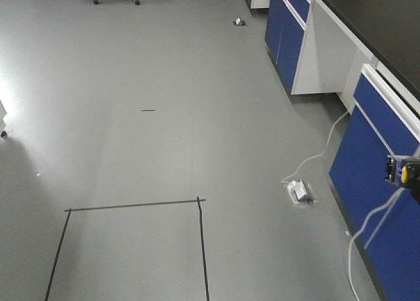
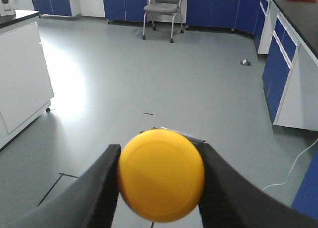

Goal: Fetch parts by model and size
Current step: 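Drive the base away from the bench holding both buttons, then turn the base toward the bench with the red tray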

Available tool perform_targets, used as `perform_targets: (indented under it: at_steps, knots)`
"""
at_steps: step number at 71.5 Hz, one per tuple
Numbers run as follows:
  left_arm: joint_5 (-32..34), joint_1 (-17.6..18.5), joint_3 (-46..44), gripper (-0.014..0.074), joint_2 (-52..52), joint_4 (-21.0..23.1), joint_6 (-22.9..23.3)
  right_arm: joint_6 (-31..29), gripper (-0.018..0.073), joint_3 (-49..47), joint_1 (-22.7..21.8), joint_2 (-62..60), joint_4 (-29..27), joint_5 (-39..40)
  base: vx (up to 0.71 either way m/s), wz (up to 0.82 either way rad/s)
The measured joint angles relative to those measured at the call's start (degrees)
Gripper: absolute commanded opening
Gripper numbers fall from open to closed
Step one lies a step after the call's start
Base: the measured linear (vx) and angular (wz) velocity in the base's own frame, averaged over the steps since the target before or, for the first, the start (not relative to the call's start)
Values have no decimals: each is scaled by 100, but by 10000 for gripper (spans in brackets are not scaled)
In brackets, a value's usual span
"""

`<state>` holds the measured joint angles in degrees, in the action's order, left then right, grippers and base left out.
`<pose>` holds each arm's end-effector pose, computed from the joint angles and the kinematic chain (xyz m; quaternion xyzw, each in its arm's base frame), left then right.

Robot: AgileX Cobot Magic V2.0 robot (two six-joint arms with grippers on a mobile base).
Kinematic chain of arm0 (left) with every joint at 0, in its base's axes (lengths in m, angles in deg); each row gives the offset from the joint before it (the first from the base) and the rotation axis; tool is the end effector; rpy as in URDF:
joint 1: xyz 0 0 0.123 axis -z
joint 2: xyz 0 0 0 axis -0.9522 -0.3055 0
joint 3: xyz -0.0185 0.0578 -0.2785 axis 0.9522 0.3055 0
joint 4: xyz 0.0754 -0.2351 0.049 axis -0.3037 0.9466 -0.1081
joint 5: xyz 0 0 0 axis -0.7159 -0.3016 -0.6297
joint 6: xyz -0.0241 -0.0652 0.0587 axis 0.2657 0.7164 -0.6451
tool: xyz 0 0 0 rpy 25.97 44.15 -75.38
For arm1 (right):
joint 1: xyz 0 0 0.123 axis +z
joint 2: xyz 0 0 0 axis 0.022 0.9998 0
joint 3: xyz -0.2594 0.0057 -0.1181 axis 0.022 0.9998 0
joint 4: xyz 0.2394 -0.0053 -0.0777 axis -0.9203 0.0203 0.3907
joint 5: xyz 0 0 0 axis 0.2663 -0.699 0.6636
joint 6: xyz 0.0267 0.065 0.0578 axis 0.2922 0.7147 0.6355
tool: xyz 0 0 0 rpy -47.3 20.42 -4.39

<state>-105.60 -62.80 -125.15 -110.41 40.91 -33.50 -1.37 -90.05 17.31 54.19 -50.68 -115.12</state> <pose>0.0584 -0.0118 0.3331 0.0895 0.8884 -0.0419 0.4482 0.0768 0.0252 0.3218 -0.1270 0.7696 0.0944 0.6186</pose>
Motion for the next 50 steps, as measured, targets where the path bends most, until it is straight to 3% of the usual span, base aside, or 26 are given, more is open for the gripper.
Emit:
perform_targets:
  at_steps: [50]
  knots:
    - [0,0,0,-6,0,0,0,5,-10,0,0,0,-5,0,55,7]
